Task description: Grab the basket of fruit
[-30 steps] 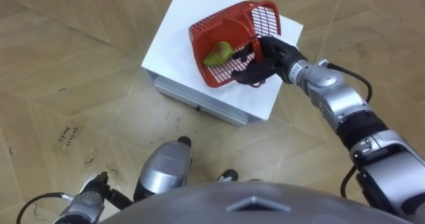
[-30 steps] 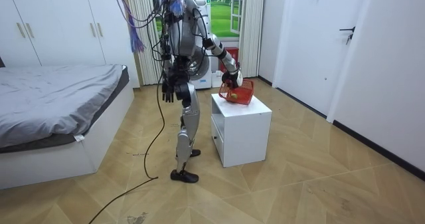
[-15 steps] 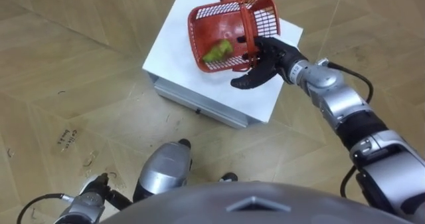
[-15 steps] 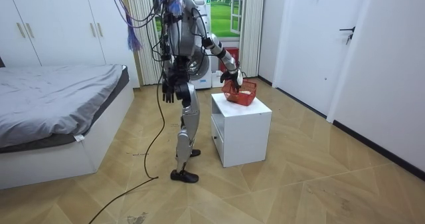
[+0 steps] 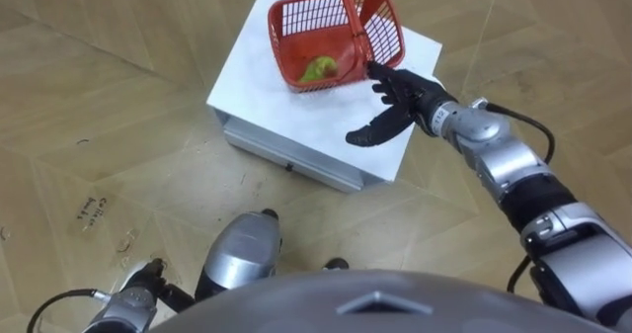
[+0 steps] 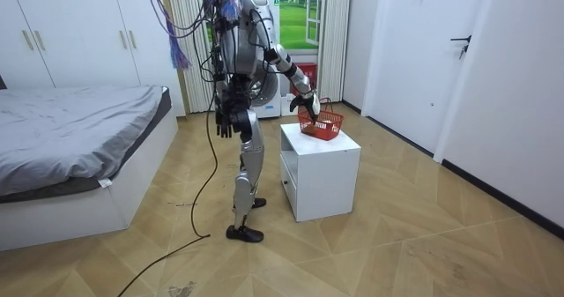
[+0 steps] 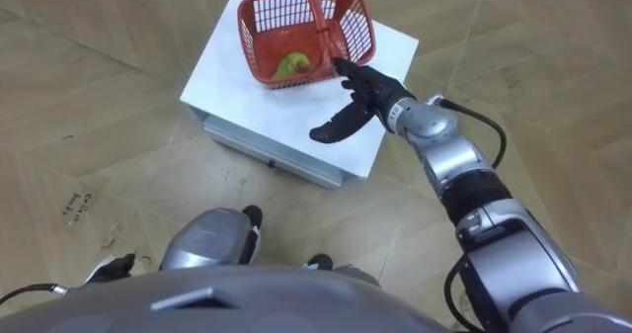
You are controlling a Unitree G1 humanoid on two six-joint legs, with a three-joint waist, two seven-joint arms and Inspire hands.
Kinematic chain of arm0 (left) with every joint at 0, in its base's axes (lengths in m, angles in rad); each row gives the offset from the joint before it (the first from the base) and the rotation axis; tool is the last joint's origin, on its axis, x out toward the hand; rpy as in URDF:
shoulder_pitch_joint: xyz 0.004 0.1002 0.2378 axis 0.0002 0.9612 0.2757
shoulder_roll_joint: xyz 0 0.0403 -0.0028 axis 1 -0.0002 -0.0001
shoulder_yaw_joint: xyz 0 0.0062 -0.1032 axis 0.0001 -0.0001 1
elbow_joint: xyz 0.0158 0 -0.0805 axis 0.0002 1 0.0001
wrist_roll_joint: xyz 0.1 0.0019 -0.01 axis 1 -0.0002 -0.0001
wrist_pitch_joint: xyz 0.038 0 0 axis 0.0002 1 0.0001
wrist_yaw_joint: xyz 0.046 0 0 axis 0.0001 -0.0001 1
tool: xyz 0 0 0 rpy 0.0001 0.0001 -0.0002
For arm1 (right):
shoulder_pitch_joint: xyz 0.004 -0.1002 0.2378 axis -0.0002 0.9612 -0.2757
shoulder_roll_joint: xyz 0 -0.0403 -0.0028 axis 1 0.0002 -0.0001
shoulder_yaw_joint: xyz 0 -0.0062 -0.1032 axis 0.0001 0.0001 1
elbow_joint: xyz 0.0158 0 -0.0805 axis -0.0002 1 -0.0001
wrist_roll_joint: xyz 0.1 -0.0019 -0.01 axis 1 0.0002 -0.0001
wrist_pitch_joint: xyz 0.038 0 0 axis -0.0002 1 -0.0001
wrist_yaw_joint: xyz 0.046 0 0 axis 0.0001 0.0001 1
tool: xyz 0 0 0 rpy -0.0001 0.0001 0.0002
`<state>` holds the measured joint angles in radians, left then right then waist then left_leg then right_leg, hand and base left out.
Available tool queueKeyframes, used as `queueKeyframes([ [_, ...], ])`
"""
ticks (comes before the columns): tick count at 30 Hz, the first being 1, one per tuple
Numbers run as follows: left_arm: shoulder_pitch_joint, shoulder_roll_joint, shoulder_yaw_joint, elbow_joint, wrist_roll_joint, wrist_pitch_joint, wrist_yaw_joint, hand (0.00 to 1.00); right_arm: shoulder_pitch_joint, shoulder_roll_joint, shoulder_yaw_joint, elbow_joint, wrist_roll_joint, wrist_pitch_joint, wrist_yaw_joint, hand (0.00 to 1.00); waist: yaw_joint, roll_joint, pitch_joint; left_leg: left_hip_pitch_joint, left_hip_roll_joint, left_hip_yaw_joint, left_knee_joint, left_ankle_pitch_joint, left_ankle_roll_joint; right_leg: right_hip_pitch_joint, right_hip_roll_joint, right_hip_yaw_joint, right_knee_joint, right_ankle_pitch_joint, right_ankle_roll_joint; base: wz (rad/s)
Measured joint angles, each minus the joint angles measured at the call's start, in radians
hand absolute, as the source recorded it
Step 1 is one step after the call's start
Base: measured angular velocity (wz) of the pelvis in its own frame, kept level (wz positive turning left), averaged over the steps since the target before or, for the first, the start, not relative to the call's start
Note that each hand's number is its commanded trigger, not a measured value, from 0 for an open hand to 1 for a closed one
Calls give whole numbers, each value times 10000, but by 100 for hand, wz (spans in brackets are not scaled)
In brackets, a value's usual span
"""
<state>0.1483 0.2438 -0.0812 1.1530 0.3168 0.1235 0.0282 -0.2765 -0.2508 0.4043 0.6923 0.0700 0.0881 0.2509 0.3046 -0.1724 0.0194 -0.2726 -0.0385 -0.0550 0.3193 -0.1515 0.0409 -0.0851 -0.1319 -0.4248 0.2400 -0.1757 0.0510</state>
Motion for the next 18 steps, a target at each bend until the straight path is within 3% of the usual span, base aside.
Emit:
queueKeyframes([
  [8, 203, -19, 52, -371, 0, -114, 18, 0, 341, 2, -344, -1068, -1, -33, -469, 0, -107, 57, 26, 167, 16, 118, 16, -45, 28, 162, -8, 33, -21, -2, 5, -1],
  [10, 210, -19, 63, -355, 0, -239, 39, 0, 352, -2, -585, -1423, -30, -183, -788, 0, -231, 149, 87, 172, 19, 132, 54, -54, 32, 169, 0, 80, -18, 3, 11, -2],
  [15, 297, -42, 84, -388, -23, -418, 213, 0, 715, -12, -1097, -2333, -18, -482, -1576, 0, -356, 246, 57, 277, 96, 409, 67, -111, 54, 154, 13, 282, -5, 28, 14, -15],
  [18, 462, -231, 106, -366, -25, -416, 511, 0, 1015, -82, -1226, -3148, -117, -560, -2300, 0, -529, 336, 10, 403, 95, 549, -14, -126, 79, 175, -2, 446, -5, 46, 44, -17],
])
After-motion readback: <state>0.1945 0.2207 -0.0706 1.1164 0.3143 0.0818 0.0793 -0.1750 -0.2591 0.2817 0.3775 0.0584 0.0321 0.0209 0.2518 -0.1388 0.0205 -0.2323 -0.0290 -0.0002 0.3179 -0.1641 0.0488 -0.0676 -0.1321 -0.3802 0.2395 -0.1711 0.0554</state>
